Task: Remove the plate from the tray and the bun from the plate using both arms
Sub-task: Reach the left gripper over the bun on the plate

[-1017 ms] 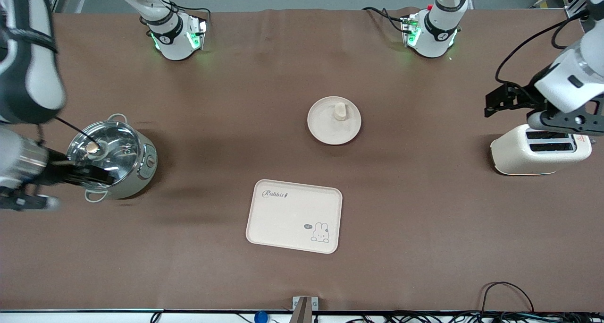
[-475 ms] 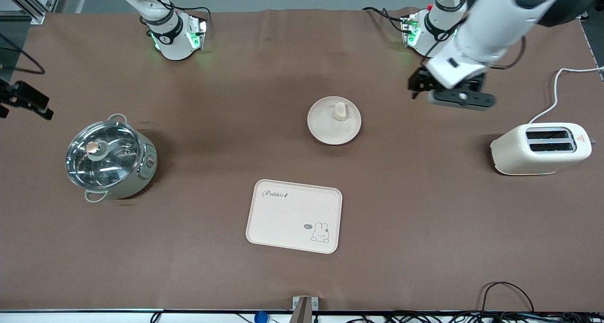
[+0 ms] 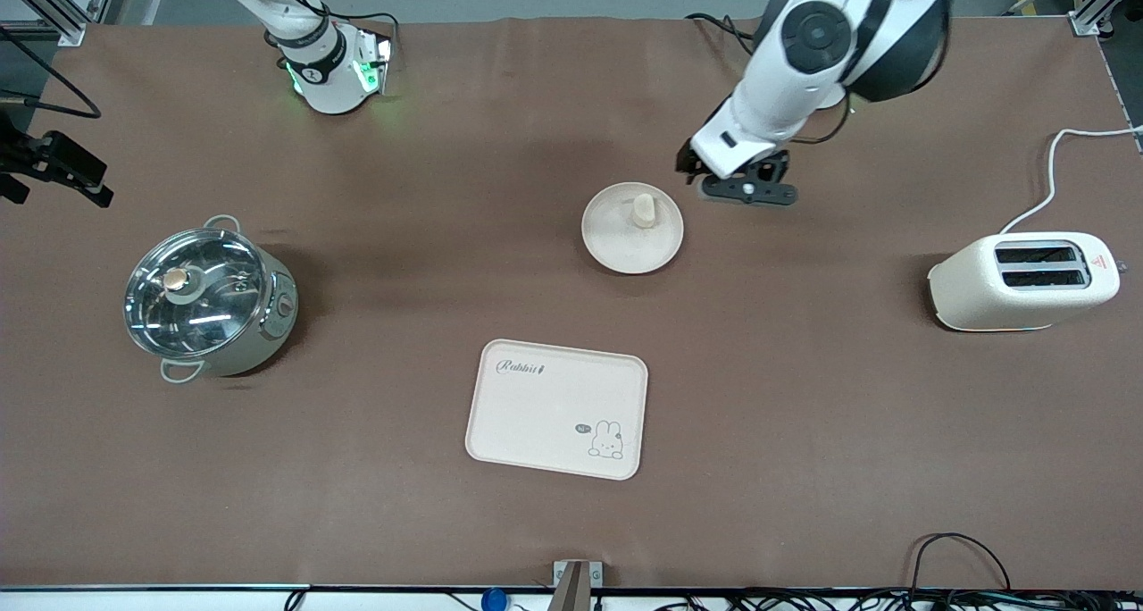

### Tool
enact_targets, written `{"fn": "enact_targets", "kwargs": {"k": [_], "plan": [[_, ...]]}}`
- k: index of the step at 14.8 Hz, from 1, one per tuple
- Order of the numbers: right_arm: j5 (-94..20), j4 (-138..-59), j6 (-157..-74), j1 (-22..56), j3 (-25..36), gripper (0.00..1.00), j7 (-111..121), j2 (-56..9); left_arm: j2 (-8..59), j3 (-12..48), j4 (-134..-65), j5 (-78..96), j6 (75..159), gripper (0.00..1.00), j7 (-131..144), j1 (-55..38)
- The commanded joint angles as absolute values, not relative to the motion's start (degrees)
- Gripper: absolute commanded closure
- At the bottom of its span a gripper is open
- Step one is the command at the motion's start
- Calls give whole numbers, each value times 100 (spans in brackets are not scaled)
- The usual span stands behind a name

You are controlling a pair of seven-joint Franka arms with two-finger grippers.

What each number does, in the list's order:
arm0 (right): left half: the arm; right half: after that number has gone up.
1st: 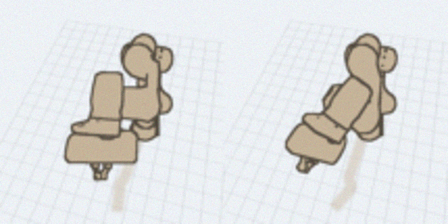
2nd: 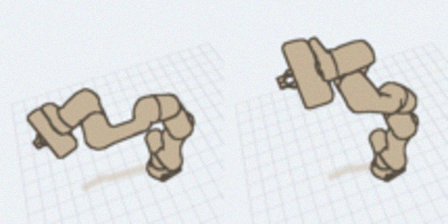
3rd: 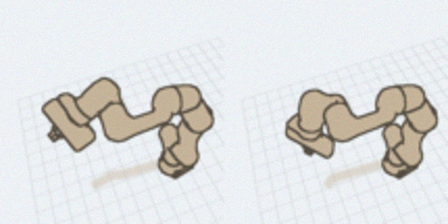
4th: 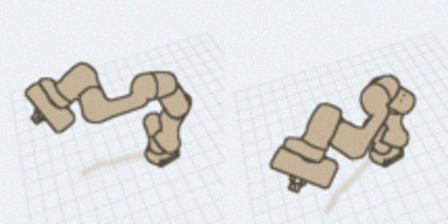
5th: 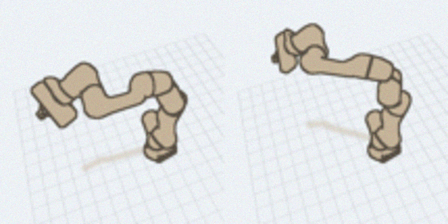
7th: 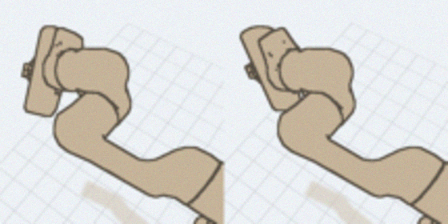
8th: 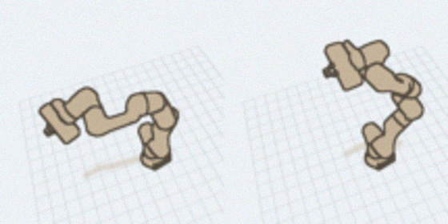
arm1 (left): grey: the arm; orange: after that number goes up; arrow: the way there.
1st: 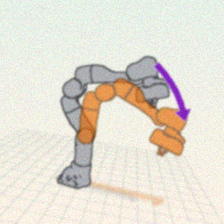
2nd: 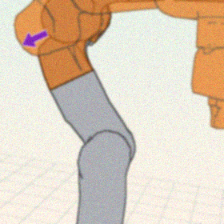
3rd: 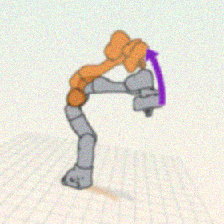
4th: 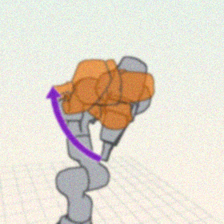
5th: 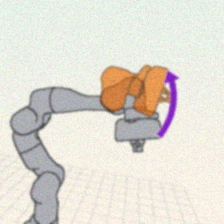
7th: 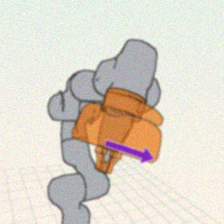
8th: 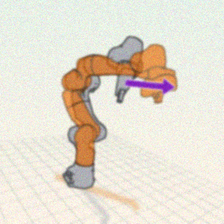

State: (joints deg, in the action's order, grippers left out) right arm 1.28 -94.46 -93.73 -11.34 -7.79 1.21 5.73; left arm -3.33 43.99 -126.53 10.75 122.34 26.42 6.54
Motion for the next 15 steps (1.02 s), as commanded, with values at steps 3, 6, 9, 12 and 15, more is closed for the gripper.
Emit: {"fn": "enact_targets", "kwargs": {"k": [3,6,9,12,15], "plan": [[17,-9483,-9413,-1248,-888,0,167,633,701,4913,-13340,819,13918,0,3927,458],[9,-9475,-9308,-1292,-861,0,176,633,1054,4913,-13842,450,14703,0,4209,448],[17,-9317,-9185,-1248,-896,0,185,633,1072,4904,-13983,343,14783,0,4332,431],[70,-9132,-9167,-1081,-896,0,193,624,1387,4904,-13870,125,14792,0,4622,396],[9,-9149,-8869,-1125,-862,0,281,624,2229,4808,-13765,-1181,15344,0,5586,316]]}}
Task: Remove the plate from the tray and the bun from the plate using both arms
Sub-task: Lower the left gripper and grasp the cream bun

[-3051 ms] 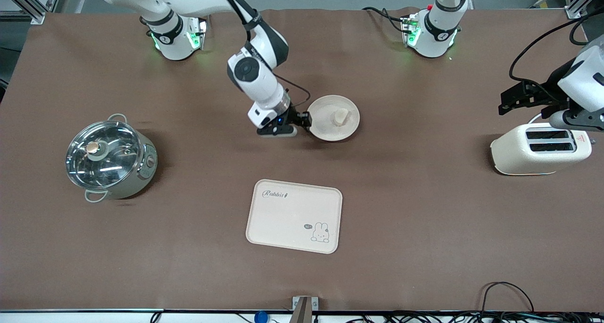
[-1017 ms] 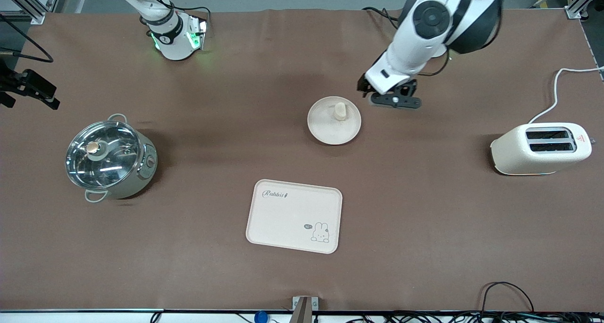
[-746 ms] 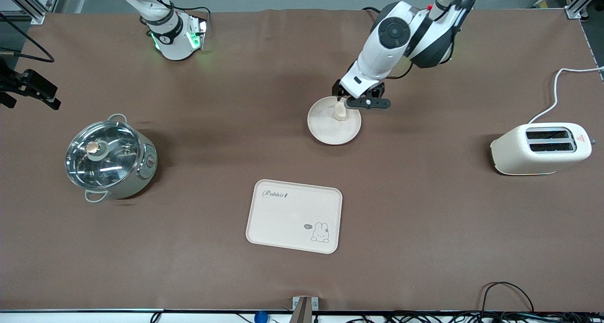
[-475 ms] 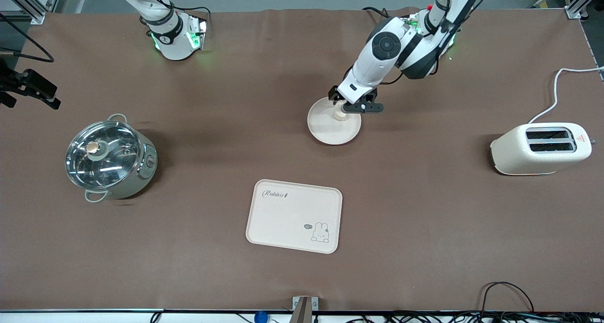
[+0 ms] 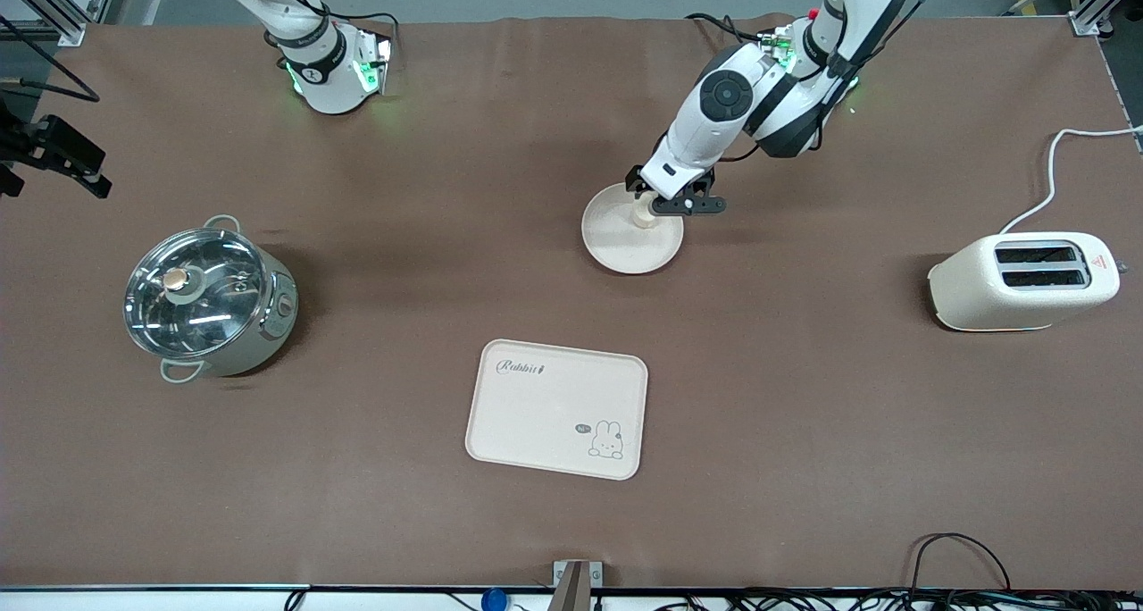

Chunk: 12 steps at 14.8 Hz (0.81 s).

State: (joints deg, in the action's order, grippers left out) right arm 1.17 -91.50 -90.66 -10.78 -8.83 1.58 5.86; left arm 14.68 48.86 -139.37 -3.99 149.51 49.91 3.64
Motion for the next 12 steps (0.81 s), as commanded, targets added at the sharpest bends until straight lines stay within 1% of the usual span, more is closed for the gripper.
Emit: {"fn": "enact_targets", "kwargs": {"k": [1,2,4,5,12], "plan": [[9,-9176,-8842,-1134,-853,0,290,624,2528,4695,-13564,-1778,15354,0,6068,299],[9,-9176,-8842,-1134,-853,0,281,624,2714,4563,-13353,-2428,15311,0,6682,177],[9,-9176,-8885,-1125,-853,0,290,624,2969,4351,-13149,-3380,15136,0,7538,18],[9,-9176,-8903,-1142,-853,0,290,624,3066,4351,-13088,-3523,15065,0,7645,18],[9,-9158,-8956,-1187,-853,0,281,563,3059,4386,-12902,-3516,14608,0,8542,-176]]}}
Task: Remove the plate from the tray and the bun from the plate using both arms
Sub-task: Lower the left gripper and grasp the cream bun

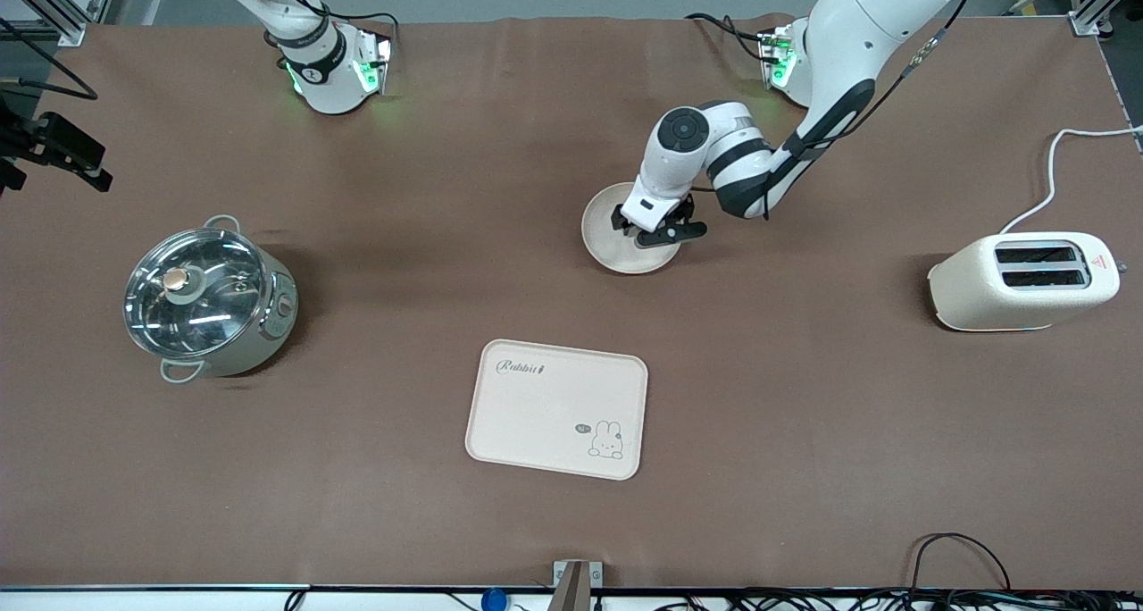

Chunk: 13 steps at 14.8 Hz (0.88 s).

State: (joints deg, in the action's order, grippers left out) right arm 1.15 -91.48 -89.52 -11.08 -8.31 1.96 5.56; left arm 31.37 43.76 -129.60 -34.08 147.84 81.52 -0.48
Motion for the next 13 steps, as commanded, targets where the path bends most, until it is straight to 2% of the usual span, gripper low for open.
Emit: {"fn": "enact_targets", "kwargs": {"k": [1,5,8,9,11,13], "plan": [[9,-9150,-9000,-1178,-853,0,281,554,3041,4386,-12902,-3507,14599,0,8604,-176],[0,-9149,-9088,-1125,-861,0,281,536,3041,4544,-12902,-3454,14449,0,8842,-132],[0,-9149,-9070,-1116,-888,0,272,536,3041,4544,-12902,-3445,14423,6,8877,-123],[0,-9149,-9079,-1116,-888,0,272,536,3041,4553,-12911,-3454,14423,12,8877,-132],[0,-9149,-9088,-1099,-888,0,281,536,3032,4588,-12911,-3445,14388,31,8912,-132],[-44,-9167,-9088,-1099,-888,0,281,536,3041,4667,-12894,-3437,14379,40,9409,-123]]}}
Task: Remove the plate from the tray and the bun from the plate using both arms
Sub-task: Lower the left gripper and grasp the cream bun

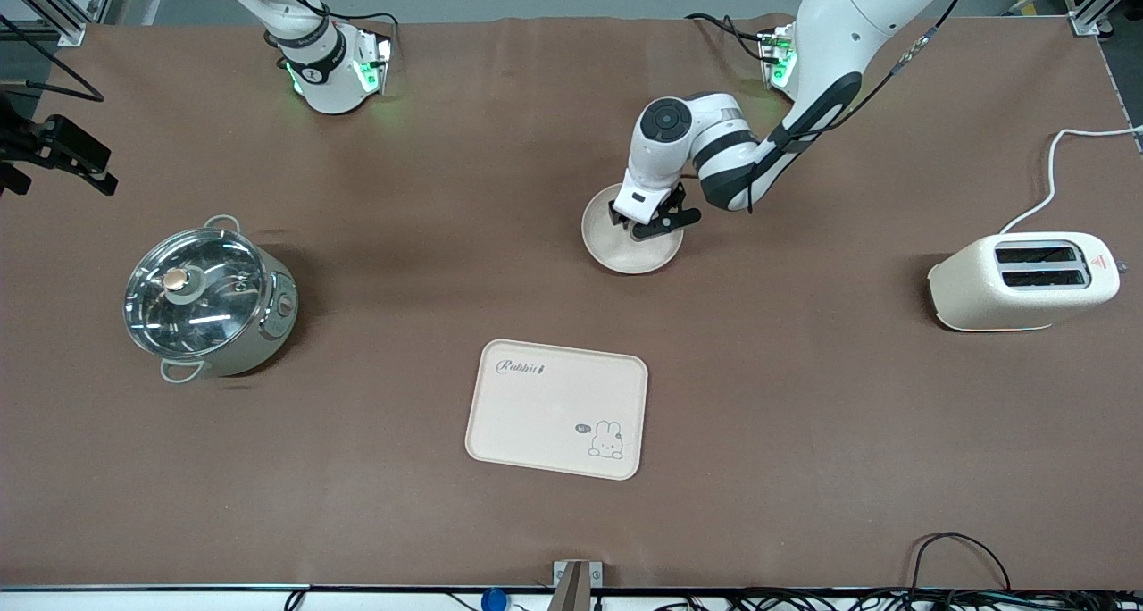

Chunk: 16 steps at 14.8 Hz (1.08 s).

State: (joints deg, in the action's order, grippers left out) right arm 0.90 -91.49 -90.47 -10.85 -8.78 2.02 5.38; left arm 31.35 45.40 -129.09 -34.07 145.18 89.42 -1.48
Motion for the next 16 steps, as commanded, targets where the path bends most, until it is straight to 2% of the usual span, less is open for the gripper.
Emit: {"fn": "enact_targets", "kwargs": {"k": [1,3,6,9,13,15,16], "plan": [[-79,-9158,-9097,-1099,-888,0,290,536,3041,4676,-12859,-3437,14379,44,9631,-132],[-79,-9149,-9114,-1090,-888,0,290,536,3076,4676,-12797,-3437,14353,52,9729,-149],[-79,-9158,-9114,-1090,-888,0,290,536,3067,4676,-12797,-3437,14335,74,9738,-149],[-79,-9158,-9114,-1064,-888,0,281,545,2998,4711,-12788,-3437,14187,79,9668,-71],[-79,-9158,-9079,-1063,-888,0,281,545,3015,4948,-12078,-3278,13046,87,9336,53],[-79,-9158,-9114,-1063,-888,0,281,545,2980,4940,-11867,-3278,12894,88,8660,88],[-79,-9158,-9114,-1055,-896,0,281,545,2971,4939,-11743,-3270,12841,91,8414,227]]}}
